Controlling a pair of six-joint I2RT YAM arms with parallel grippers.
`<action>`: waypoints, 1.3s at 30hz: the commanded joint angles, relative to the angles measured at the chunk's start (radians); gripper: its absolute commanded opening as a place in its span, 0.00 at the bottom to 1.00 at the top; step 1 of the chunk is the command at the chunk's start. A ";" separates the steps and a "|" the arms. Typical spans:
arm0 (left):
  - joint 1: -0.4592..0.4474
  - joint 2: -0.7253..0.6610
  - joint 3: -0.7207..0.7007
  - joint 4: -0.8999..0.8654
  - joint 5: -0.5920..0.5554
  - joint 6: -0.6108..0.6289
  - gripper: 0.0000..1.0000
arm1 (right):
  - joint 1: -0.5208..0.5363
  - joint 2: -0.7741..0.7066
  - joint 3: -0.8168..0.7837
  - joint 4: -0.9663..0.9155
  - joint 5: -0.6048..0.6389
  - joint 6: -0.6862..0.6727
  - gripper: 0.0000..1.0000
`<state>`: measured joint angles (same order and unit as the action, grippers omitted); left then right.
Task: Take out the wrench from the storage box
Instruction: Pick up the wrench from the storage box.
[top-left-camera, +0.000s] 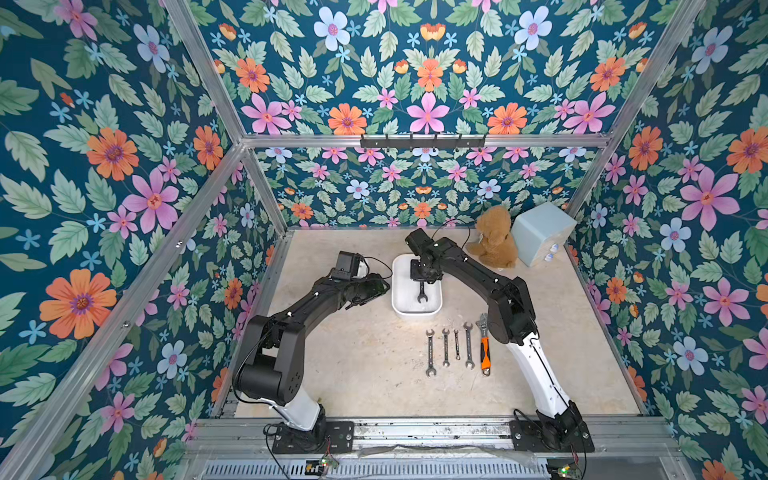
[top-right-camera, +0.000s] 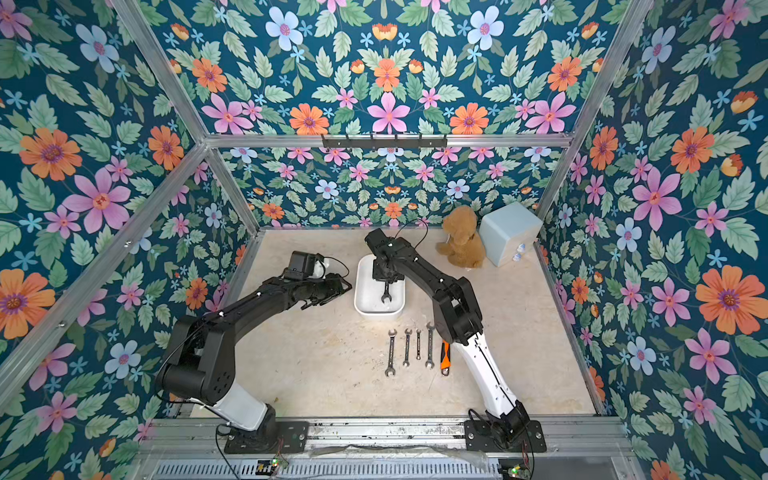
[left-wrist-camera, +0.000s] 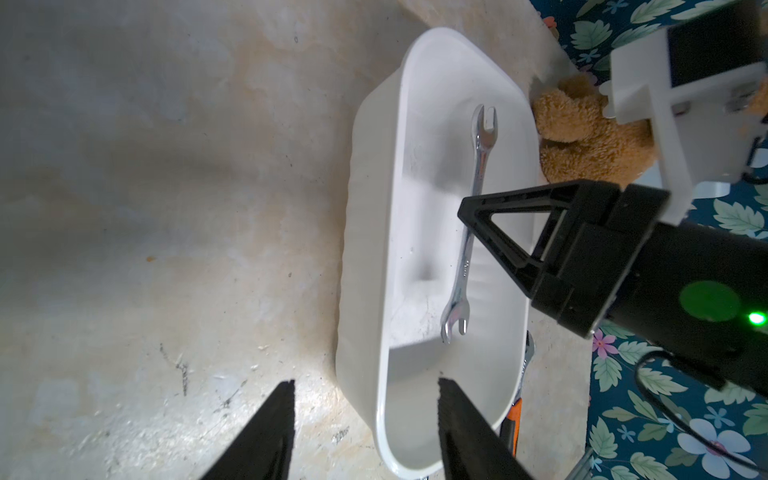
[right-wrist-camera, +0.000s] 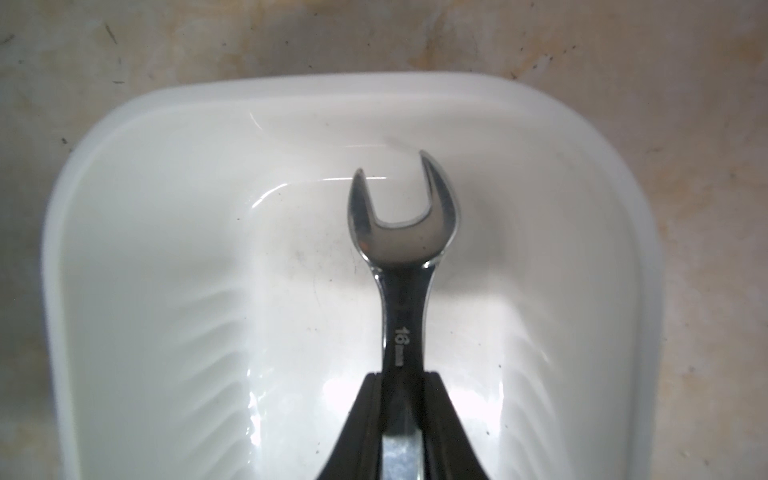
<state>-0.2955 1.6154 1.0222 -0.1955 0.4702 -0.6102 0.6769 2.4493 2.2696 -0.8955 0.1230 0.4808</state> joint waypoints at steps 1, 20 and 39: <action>0.003 -0.002 0.001 -0.013 0.002 0.024 0.60 | 0.001 -0.015 0.016 -0.017 -0.007 -0.003 0.12; 0.033 -0.004 0.010 -0.023 0.011 0.029 0.61 | 0.012 -0.083 0.001 -0.030 -0.111 0.018 0.12; 0.038 -0.118 -0.057 -0.004 -0.002 -0.014 0.64 | 0.168 -0.505 -0.523 0.091 -0.025 0.151 0.13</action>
<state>-0.2592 1.5272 0.9764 -0.1974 0.4728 -0.6254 0.8158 1.9945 1.8015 -0.8528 0.0696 0.5674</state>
